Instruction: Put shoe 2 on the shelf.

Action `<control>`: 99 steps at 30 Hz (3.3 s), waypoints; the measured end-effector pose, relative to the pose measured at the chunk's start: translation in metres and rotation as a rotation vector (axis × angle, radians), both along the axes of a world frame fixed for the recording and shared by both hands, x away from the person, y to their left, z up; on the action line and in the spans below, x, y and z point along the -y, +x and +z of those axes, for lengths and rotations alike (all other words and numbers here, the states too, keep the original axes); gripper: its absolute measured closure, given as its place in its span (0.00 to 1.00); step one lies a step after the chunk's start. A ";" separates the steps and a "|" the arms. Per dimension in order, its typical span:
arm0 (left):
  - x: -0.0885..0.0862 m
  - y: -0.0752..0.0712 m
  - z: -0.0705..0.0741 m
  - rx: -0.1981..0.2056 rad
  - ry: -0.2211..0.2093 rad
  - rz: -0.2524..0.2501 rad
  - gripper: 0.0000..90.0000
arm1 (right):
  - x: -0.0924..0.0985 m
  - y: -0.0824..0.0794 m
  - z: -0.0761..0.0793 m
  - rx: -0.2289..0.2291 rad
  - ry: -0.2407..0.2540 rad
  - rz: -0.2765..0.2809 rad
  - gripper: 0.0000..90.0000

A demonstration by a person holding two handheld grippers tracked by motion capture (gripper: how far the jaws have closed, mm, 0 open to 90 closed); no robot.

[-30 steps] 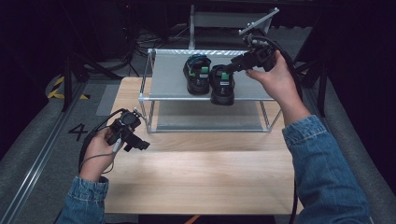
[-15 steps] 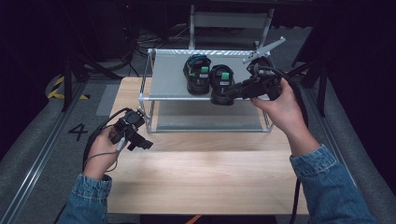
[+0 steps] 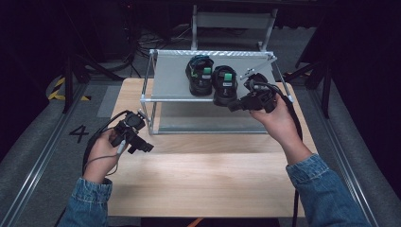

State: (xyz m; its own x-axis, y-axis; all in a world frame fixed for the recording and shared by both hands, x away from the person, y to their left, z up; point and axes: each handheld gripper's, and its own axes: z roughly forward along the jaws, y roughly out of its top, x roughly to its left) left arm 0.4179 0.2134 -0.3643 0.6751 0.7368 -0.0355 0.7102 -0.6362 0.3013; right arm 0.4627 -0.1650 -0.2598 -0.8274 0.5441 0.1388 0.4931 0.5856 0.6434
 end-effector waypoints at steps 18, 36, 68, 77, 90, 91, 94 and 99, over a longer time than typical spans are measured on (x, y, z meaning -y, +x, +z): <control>0.000 0.000 -0.002 -0.005 0.003 -0.002 0.19 | -0.003 0.026 -0.010 0.057 -0.010 -0.047 1.00; -0.001 0.000 -0.003 -0.011 0.002 0.002 0.19 | -0.003 0.037 -0.012 0.082 0.002 -0.082 0.89; -0.004 0.003 -0.001 -0.004 0.000 0.014 0.19 | 0.114 -0.043 -0.011 0.124 -0.015 -0.239 0.47; -0.009 0.004 -0.003 0.001 0.017 0.037 0.19 | 0.143 -0.052 -0.031 0.070 -0.010 -0.300 0.43; -0.009 0.005 -0.006 -0.016 0.021 0.031 0.19 | 0.165 -0.053 -0.071 0.021 -0.020 -0.377 0.41; -0.009 0.005 -0.006 -0.017 0.020 0.034 0.19 | 0.166 -0.053 -0.074 0.016 -0.018 -0.380 0.41; -0.009 0.005 -0.006 -0.016 0.012 0.038 0.19 | 0.167 -0.051 -0.085 -0.004 -0.016 -0.378 0.40; -0.010 0.006 -0.007 -0.012 0.018 0.041 0.19 | 0.163 -0.051 -0.100 0.001 -0.074 -0.371 0.40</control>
State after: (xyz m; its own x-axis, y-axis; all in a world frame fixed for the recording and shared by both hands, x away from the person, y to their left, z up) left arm 0.4242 0.2237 -0.3717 0.6439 0.7646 -0.0293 0.7392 -0.6118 0.2814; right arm 0.4120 -0.3276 -0.3598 -0.5724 0.8153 0.0876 0.6800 0.4123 0.6063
